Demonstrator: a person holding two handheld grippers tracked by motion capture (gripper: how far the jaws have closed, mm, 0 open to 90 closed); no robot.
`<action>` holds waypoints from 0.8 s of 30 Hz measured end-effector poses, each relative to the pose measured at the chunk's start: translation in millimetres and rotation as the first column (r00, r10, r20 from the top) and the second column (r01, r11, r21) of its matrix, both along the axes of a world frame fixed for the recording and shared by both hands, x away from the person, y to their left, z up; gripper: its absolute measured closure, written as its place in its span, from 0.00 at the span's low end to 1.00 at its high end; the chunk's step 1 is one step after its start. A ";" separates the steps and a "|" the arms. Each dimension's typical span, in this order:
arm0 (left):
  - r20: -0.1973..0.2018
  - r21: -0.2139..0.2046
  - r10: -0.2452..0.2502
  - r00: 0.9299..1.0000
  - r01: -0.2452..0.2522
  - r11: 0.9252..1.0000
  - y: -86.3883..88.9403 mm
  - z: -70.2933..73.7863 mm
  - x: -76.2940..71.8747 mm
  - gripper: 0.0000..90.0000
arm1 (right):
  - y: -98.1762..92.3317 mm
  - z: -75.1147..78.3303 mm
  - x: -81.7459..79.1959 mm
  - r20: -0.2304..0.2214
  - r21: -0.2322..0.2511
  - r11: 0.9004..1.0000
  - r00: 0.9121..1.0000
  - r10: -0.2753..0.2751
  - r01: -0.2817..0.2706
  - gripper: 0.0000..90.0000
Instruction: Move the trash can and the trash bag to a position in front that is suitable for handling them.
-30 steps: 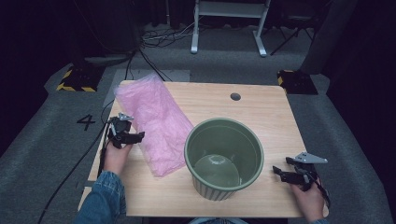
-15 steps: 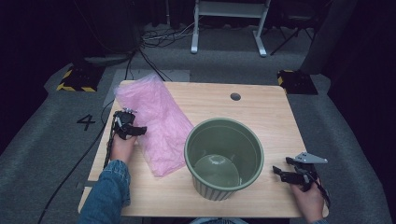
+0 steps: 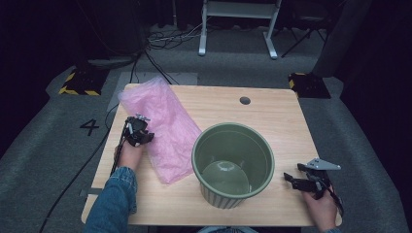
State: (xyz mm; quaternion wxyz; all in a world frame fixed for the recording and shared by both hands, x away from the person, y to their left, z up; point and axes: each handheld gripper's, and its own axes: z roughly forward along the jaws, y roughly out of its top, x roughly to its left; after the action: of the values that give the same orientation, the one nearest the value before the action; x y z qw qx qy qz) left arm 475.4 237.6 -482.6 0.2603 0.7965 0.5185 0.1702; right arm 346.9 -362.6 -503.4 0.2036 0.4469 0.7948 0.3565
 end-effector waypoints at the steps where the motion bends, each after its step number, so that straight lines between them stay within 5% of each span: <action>1: 0.002 0.010 -0.013 1.000 0.013 1.000 -1.4 0.2 -1.4 0.86 | 0.0 0.0 0.0 0.000 0.000 1.000 1.000 0.000 0.000 0.28; 3: 0.002 0.004 -0.023 1.000 0.023 1.000 -1.0 0.1 -1.9 0.93 | 0.0 0.0 0.0 0.000 0.000 1.000 1.000 0.000 0.000 0.28; 4: -0.002 -0.051 -0.038 0.999 0.038 0.998 2.6 -1.3 -2.6 0.96 | 0.0 0.0 0.0 0.000 0.000 1.000 1.000 0.000 0.000 0.28; 6: -0.001 -0.072 -0.039 0.999 0.039 0.997 4.6 -2.2 -3.4 0.99 | 0.0 0.0 0.0 0.000 0.000 1.000 1.000 0.000 0.000 0.28; 10: 0.007 -0.156 -0.037 0.999 0.038 0.987 16.1 -5.2 -8.9 1.00 | 0.0 0.0 0.0 0.000 0.000 1.000 1.000 0.000 0.000 0.28; 12: 0.011 -0.164 -0.039 0.999 0.041 0.986 18.2 -5.0 -10.7 1.00 | 0.0 0.0 0.0 0.000 0.000 1.000 1.000 0.000 0.000 0.28; 15: 0.046 -0.230 -0.034 0.998 0.043 0.972 26.8 -1.7 -18.9 1.00 | -0.1 0.0 0.1 0.000 0.000 1.000 1.000 0.000 0.000 0.28; 24: 0.113 -0.310 -0.045 0.993 0.079 0.947 34.9 13.3 -34.3 1.00 | -0.1 0.0 0.1 -0.001 0.001 1.000 1.000 0.000 0.000 0.28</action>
State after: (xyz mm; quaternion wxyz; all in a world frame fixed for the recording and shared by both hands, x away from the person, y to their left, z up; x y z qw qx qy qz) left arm 441.1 272.5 -469.3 0.4157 0.7509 0.4993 0.1188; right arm 347.0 -362.7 -503.4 0.2033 0.4471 0.7947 0.3566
